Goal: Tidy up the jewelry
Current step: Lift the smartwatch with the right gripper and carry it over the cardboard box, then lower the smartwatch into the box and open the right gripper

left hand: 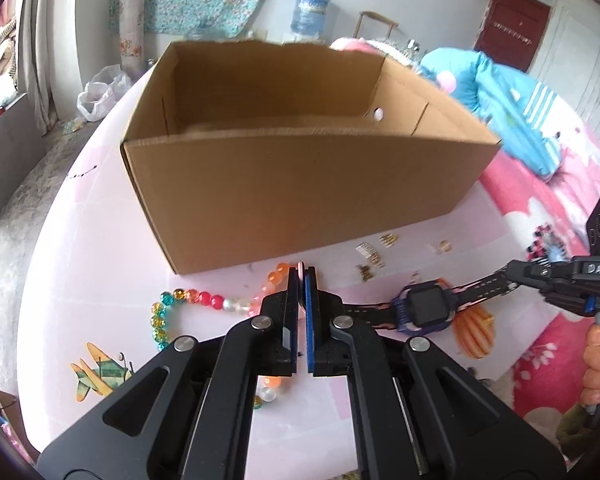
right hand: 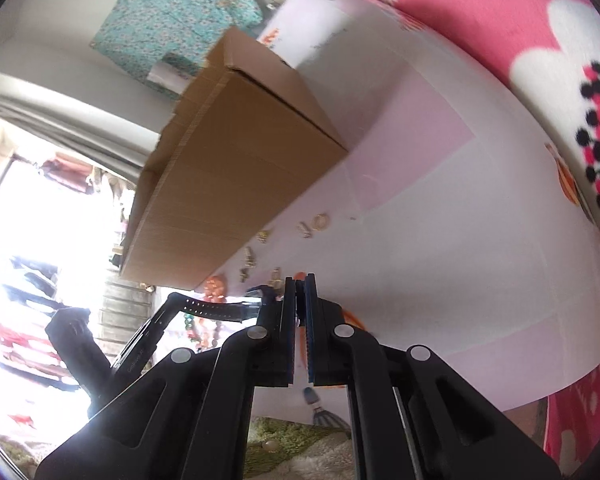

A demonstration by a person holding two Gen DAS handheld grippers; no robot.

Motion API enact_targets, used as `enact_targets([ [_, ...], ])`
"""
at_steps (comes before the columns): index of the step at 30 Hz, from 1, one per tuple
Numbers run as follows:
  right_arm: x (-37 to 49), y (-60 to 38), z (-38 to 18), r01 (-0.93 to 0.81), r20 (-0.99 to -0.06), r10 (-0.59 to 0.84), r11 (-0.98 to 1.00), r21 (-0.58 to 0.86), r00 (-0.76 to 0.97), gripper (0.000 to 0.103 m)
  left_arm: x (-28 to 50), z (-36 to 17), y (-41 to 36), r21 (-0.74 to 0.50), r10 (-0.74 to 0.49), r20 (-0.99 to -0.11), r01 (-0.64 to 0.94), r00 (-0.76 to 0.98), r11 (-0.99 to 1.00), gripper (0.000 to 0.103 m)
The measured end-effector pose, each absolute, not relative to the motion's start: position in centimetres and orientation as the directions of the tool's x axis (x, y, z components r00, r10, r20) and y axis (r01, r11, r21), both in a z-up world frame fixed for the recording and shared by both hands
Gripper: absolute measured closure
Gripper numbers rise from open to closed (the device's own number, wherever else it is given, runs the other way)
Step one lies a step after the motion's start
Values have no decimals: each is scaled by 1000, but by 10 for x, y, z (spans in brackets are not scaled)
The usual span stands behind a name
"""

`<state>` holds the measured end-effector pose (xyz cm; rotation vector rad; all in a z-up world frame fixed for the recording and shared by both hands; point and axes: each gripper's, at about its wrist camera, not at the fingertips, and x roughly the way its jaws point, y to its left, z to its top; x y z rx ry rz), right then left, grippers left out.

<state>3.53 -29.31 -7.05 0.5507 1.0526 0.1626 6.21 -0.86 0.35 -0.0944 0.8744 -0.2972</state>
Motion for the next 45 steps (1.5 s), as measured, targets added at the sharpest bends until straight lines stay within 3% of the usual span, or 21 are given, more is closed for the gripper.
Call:
enact_targets([
  [6,29,-272,-40,53,-755,390,872,488,528,99,56,33,-9,-251,-359,-710,258,607,933,101],
  [13,33,-243,34,-141,-675,416,895,424,610,99,61,101,0,-290,-445,-595,338,669,895,101],
  [18,85,-220,72,-272,-637,443,895,353,631,99,104,134,2,-241,-406,-556,326,725,914,101],
  [24,192,-196,63,-293,-700,444,896,335,559,99,186,121,0,-134,-275,-656,250,703,959,101],
  [33,315,-178,-11,-227,-856,299,949,220,422,100,292,62,-4,-41,-145,-836,204,529,978,101],
  [36,334,-178,-24,-215,-888,226,965,149,400,100,302,52,-5,4,-90,-857,181,507,983,100],
  [38,336,-178,-23,-226,-890,203,967,117,409,100,303,51,-5,-14,-105,-861,184,497,983,94],
  [40,335,-179,-19,-230,-885,182,969,88,429,100,300,53,-5,3,-93,-854,184,511,983,77],
  [45,329,-192,-4,-206,-867,169,975,78,469,100,295,68,2,-11,-100,-832,165,545,986,60],
])
